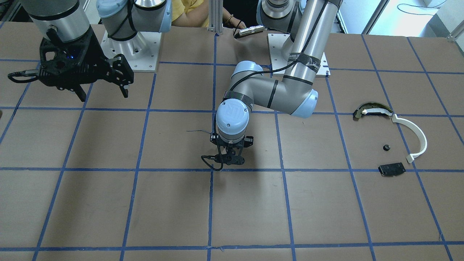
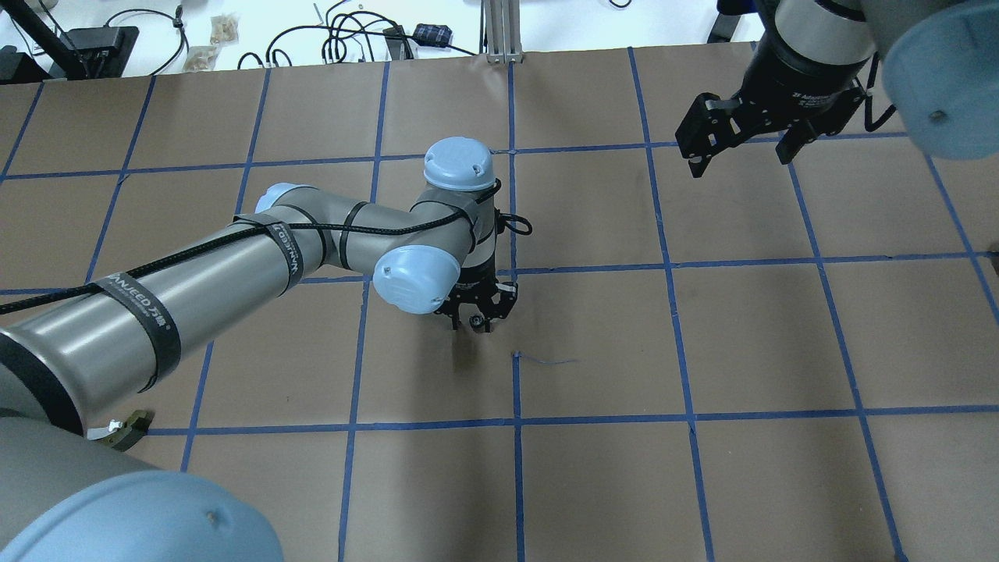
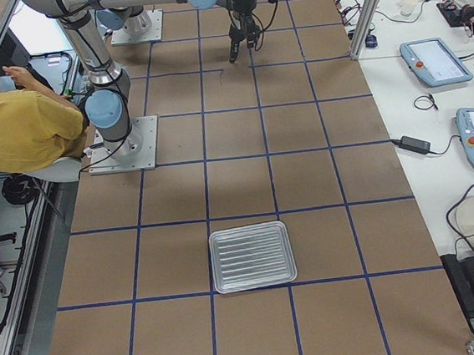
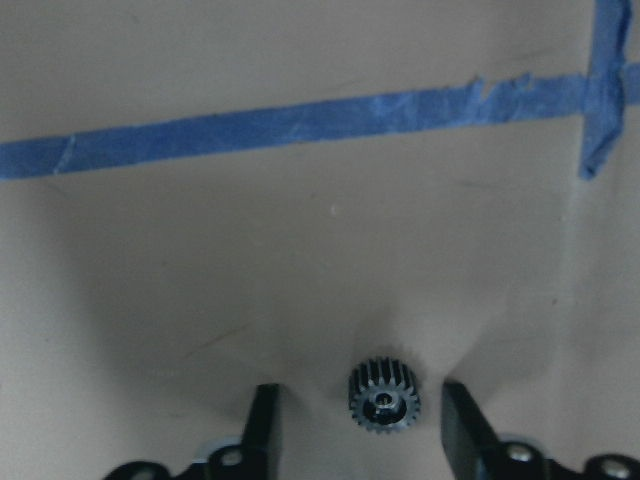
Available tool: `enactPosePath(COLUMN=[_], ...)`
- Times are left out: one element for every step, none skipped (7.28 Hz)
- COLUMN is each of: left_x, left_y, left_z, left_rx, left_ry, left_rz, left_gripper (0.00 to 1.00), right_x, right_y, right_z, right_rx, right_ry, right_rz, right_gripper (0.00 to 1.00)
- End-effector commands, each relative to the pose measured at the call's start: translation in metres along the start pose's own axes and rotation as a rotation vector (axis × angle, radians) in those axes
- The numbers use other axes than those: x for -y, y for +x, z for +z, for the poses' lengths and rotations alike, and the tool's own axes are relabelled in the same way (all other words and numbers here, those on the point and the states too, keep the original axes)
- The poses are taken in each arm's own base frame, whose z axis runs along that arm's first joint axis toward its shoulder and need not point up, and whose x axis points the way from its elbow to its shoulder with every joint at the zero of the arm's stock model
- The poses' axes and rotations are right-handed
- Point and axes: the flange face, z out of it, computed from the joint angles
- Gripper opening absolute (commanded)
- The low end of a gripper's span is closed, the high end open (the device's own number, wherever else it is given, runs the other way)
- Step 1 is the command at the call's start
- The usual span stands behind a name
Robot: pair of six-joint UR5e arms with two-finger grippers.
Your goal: Place bearing gear from tray to pile
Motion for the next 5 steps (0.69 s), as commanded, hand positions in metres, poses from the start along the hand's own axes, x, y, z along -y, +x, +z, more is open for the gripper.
enactPosePath(left_x=[-0.001, -0.002, -0.002, 0.0, 0.013], left_y=[0.004, 0.003, 0.001, -0.003, -0.028], left_z=[-0.003, -0.011, -0.016, -0.018, -0.038], left_rx=[-0.044, -0.043, -0.048, -0.047, -0.042], left_ry=[-0.005, 0.009, 0.018, 0.02, 0.04], left_rz=[-0.002, 0.0, -0.004, -0.01, -0.047], left_gripper=[0.0, 0.0, 0.0, 0.0, 0.0], right_x=[0.001, 0.001, 0.004, 0.006, 0.006], right_y=[0.0, 0.004, 0.007, 0.008, 0.009], right_z=[-0.001, -0.002, -0.004, -0.003, -0.003], right_rx=[-0.001, -0.04, -0.066, -0.061, -0.054], right_ry=[0.006, 0.007, 0.033, 0.04, 0.041], right_rz=[-0.001, -0.007, -0.02, -0.019, -0.016], right_gripper=[1.0, 1.0, 1.0, 1.0, 1.0])
